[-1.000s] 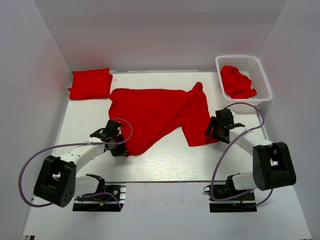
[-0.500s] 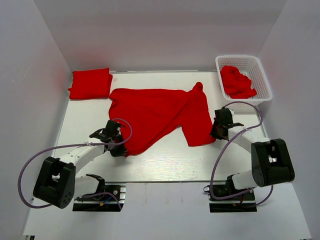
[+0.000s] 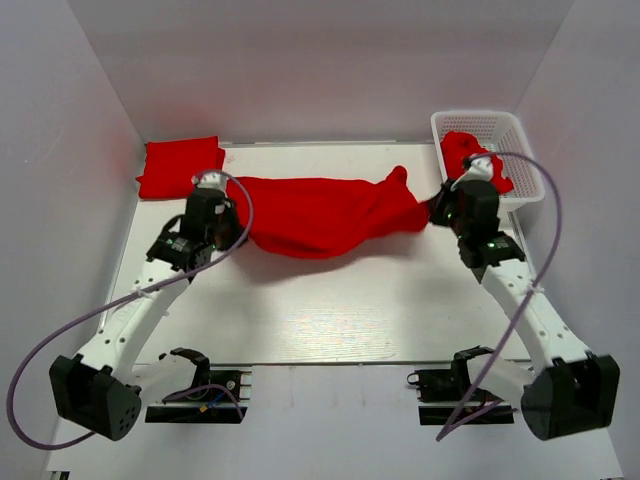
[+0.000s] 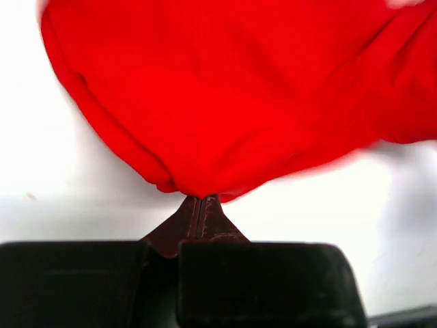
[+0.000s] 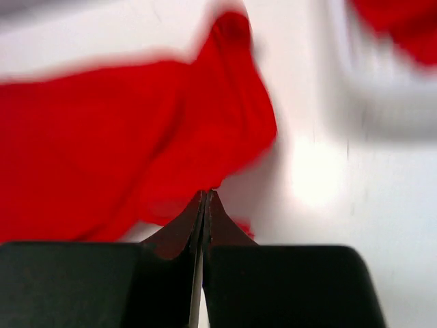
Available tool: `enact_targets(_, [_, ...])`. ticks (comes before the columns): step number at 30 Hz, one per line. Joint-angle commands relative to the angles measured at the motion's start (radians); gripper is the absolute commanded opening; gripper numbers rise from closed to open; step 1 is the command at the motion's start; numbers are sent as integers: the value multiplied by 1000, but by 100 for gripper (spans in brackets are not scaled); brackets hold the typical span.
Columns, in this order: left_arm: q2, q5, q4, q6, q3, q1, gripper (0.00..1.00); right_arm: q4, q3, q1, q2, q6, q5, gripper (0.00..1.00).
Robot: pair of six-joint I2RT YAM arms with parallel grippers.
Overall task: Fold and stack the t-shirts
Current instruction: Flatten out the tshirt
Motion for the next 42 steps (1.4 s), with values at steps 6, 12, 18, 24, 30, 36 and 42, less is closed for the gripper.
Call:
enact_targets(6, [-61, -251, -48, 93, 363, 8, 0, 121, 267, -4, -176, -141, 113, 0])
enact_targets(12, [-103, -355, -66, 145, 539, 8, 0, 168, 402, -3, -245, -238, 169, 0])
enact_targets(18, [-183, -241, 46, 261, 584, 8, 0, 142, 540, -1, -278, -327, 177, 0])
enact_targets(24, [-247, -140, 104, 304, 688, 8, 0, 138, 664, -1, -337, -391, 137, 0])
enact_targets(30, [-226, -31, 72, 373, 924, 8, 0, 81, 858, 2, -362, -451, 69, 0])
enact_targets(36, [-226, 30, 51, 392, 1047, 8, 0, 35, 1005, 0, -365, -511, 26, 0])
enact_targets(42, [-213, 21, 28, 392, 1108, 8, 0, 58, 1069, 2, -350, -554, 60, 0])
